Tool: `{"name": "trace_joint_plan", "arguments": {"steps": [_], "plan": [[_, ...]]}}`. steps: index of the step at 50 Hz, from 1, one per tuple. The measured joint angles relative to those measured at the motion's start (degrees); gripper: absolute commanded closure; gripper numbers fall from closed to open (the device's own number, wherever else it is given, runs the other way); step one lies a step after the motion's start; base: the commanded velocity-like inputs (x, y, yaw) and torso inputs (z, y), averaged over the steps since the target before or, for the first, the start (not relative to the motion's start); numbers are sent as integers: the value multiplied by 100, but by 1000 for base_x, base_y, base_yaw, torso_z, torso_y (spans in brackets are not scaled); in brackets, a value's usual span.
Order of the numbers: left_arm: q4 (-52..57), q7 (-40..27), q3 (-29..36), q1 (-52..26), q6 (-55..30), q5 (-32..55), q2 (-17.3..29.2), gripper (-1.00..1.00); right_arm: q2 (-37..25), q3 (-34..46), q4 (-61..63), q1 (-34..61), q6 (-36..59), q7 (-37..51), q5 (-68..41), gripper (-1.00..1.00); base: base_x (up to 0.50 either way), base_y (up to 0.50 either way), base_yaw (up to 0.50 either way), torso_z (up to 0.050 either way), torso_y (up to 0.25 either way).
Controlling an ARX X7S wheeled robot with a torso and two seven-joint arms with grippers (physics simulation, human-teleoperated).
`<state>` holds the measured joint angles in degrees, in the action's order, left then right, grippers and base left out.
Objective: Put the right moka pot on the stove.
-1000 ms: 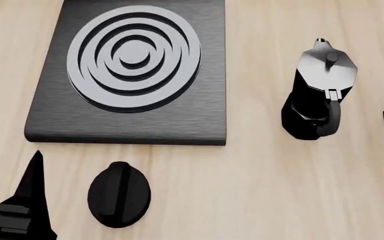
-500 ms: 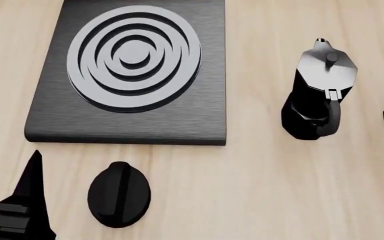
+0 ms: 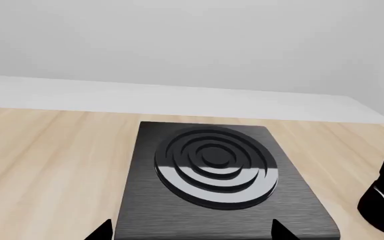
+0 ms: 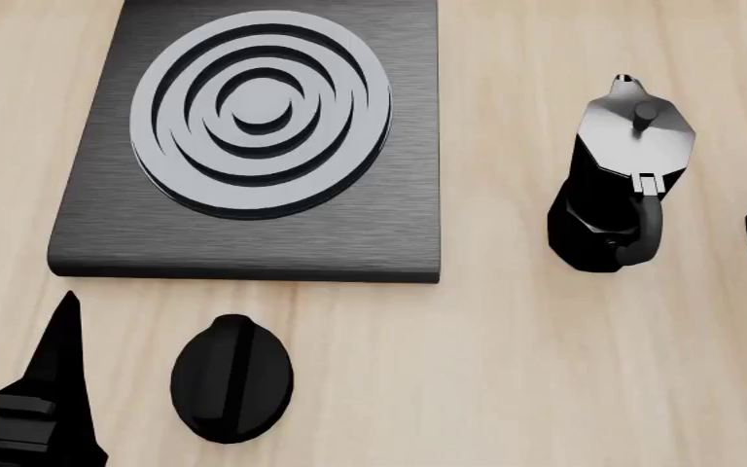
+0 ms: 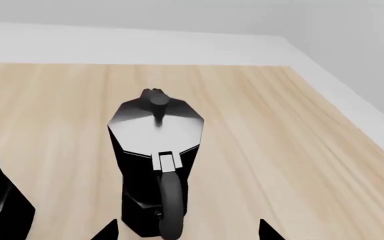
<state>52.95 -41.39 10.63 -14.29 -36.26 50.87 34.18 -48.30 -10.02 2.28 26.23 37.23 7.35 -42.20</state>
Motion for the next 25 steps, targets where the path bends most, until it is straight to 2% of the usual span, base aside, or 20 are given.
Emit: {"name": "trace_joint_plan", "arguments": {"steps": [25], "plan": [[-31,-56,34,-18,38,26,32,-100,100,675,-797,890,-1,-272,350,-100,0,0,0,0,0]]}}
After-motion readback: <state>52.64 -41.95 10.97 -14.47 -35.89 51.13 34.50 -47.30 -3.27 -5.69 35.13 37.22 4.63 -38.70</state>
